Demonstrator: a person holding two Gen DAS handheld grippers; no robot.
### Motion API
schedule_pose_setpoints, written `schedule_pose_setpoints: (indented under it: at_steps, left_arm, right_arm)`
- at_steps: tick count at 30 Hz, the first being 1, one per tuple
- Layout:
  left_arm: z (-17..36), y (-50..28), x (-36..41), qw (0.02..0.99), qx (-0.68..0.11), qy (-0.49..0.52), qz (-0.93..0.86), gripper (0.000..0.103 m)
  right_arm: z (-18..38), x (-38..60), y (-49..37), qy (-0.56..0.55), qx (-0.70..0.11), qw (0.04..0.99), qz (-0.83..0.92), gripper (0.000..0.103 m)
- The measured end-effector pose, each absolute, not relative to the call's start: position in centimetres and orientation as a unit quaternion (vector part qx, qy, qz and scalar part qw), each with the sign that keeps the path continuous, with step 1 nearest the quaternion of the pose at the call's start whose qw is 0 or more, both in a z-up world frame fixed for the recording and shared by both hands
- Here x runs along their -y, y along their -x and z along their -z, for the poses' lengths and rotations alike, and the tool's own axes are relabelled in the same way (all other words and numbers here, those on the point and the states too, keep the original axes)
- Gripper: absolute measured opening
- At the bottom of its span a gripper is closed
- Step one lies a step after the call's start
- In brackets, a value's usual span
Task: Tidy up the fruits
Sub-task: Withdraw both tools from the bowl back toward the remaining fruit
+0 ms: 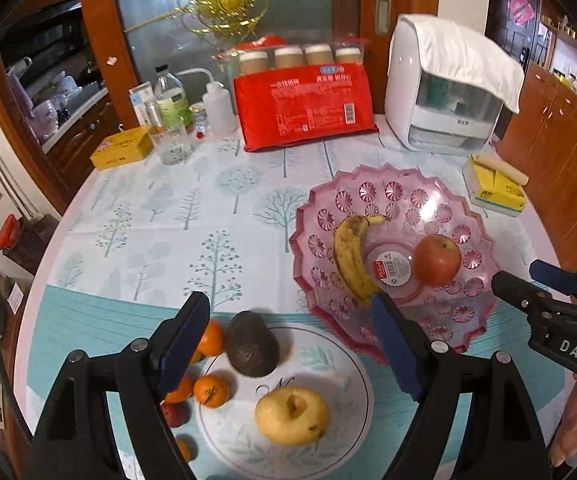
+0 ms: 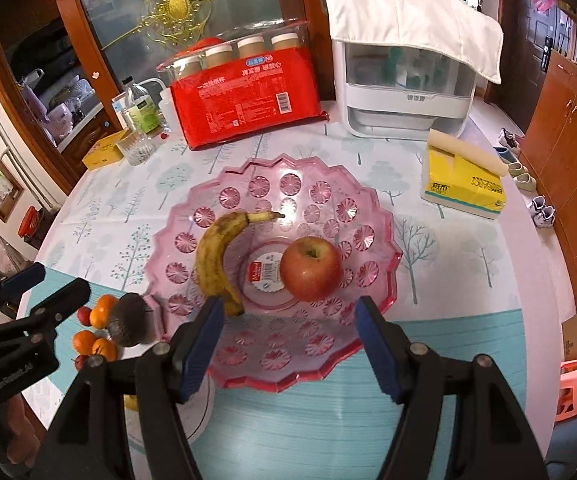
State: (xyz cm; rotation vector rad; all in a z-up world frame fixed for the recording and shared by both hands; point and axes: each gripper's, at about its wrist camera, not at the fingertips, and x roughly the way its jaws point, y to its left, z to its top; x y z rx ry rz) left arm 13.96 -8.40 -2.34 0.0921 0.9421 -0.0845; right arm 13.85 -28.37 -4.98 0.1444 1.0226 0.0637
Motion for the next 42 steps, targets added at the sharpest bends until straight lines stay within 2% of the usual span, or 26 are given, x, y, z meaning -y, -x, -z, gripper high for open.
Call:
schedule_pose_setpoints:
  at_steps: [8, 23, 32, 42]
  left_arm:
    - [-0.4, -9.9, 6.2, 0.899, -0.435, -0.04, 0.039, 0.081]
    - [-2.3, -5.2, 0.0, 0.9, -0.432, -0.032, 0.049, 0.081]
    - [-2.7, -4.2, -5.0, 0.899, -0.432, -0.043, 0.066, 0.081]
    - [-0.8, -3.6, -10.6, 0.887, -0.454, -0.042, 0.074, 0.081]
  right_arm:
    - [2.9, 26.4, -11.1, -0.062, -0.479, 0.874, -0.052, 0.068]
    - [-1.3, 20.7, -7.2, -0.036, -0.445, 0.892, -0.066, 0.068]
    - [-2.4, 16.1, -5.7, -0.043, -0.443, 0.894, -0.048, 0.068]
    - [-1.1, 10.6, -4.1, -0.036, -0.454, 0.89, -0.028, 0.068]
